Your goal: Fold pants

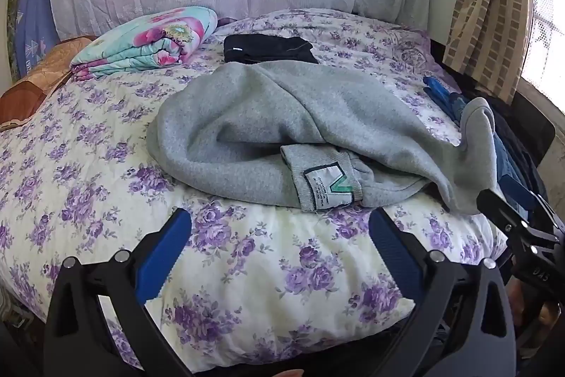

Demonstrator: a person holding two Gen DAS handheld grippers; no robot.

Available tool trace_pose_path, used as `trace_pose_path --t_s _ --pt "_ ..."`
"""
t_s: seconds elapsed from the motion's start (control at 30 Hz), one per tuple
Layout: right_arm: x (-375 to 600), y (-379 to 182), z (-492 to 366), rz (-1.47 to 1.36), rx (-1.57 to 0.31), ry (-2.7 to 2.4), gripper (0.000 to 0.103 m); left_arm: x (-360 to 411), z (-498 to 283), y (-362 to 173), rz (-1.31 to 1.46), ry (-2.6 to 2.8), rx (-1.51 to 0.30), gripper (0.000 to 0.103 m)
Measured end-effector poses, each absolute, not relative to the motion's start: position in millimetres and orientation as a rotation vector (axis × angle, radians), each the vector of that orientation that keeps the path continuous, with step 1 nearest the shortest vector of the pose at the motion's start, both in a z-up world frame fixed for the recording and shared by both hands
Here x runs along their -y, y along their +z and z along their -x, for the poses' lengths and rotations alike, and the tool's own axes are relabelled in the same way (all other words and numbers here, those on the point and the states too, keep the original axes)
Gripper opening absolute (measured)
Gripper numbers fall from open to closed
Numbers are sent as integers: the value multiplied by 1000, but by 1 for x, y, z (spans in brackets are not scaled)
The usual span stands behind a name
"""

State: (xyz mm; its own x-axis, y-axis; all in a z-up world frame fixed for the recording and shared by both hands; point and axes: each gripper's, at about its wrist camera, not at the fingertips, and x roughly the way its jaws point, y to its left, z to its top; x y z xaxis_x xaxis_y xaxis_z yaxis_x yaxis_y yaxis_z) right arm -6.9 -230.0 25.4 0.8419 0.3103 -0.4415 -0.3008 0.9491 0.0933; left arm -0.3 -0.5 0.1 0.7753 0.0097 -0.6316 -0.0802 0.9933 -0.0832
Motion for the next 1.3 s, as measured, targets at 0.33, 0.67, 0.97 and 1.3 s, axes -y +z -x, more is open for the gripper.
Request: trace_pose_path --t_s 0.33,0.67,0.97,1.3 --pt "226 27 11 -21 -474 326 99 -9 -1 -6 127 53 -702 98" --pt "229 25 8 -21 -484 324 99 -7 -4 -8 127 65 -721 98" --pt "229 21 5 -21 -490 320 99 -7 -5 -9 131 65 -725 98" --pt "227 20 5 -19 -493 321 99 -8 -4 -12 131 67 -728 98"
